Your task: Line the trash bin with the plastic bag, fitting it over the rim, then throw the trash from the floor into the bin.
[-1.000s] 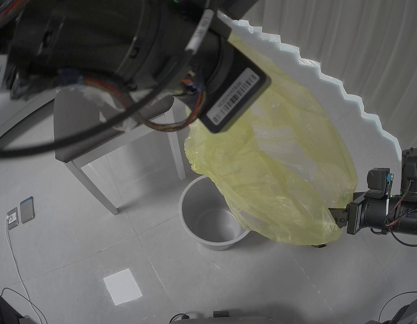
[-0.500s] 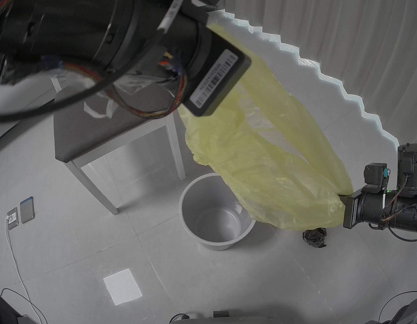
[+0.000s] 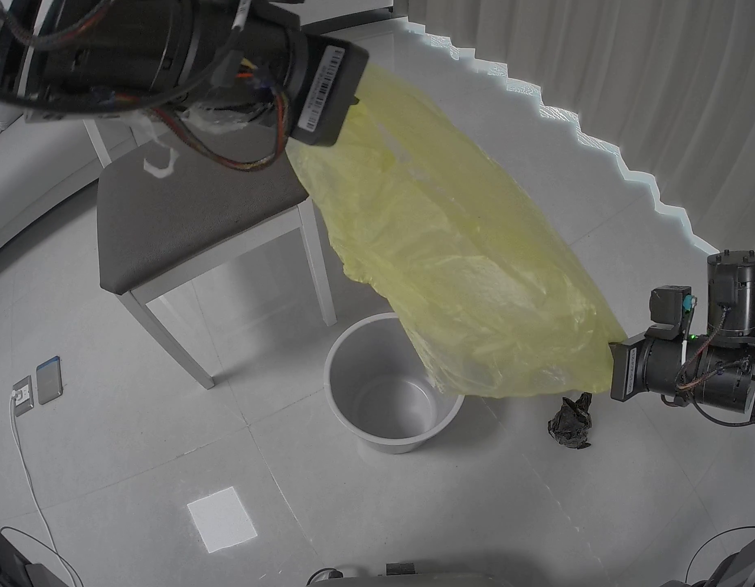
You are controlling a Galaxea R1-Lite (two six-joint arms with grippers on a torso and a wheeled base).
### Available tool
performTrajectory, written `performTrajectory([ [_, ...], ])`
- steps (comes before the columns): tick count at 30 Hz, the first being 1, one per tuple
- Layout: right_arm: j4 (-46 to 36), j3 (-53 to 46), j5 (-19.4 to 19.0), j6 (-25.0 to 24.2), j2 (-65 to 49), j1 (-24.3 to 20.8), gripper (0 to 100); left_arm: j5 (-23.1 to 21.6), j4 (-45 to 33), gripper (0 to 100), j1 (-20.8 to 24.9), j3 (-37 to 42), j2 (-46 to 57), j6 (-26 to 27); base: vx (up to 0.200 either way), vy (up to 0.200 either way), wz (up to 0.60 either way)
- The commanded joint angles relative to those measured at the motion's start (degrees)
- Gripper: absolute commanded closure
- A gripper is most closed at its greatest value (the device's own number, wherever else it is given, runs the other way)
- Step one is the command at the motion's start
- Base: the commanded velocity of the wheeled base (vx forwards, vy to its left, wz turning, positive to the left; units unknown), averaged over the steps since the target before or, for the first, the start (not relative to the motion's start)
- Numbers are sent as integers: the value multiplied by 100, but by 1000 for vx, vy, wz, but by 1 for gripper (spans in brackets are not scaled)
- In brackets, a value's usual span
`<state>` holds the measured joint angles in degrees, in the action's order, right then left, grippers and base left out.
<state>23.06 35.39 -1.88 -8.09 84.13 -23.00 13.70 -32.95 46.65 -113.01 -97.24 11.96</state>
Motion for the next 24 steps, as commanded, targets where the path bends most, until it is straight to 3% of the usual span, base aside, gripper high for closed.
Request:
performTrajectory([
  [1, 5, 249, 214, -166, 473, -143, 100, -535, 1300, 100, -851, 1395, 285, -194, 0, 0, 0],
  [5, 14, 416, 276, -192, 772, -143, 100, -931, 2662, 100, -1255, 2468, 294, -405, 0, 0, 0],
  [8, 14, 601, 284, -192, 1053, -143, 100, -957, 3401, 100, -1308, 3074, 162, -704, 0, 0, 0],
  [24, -65, 1488, 293, -105, 2407, -64, 100, -913, 4341, 100, -1431, 3891, -1192, -2207, 0, 0, 0],
])
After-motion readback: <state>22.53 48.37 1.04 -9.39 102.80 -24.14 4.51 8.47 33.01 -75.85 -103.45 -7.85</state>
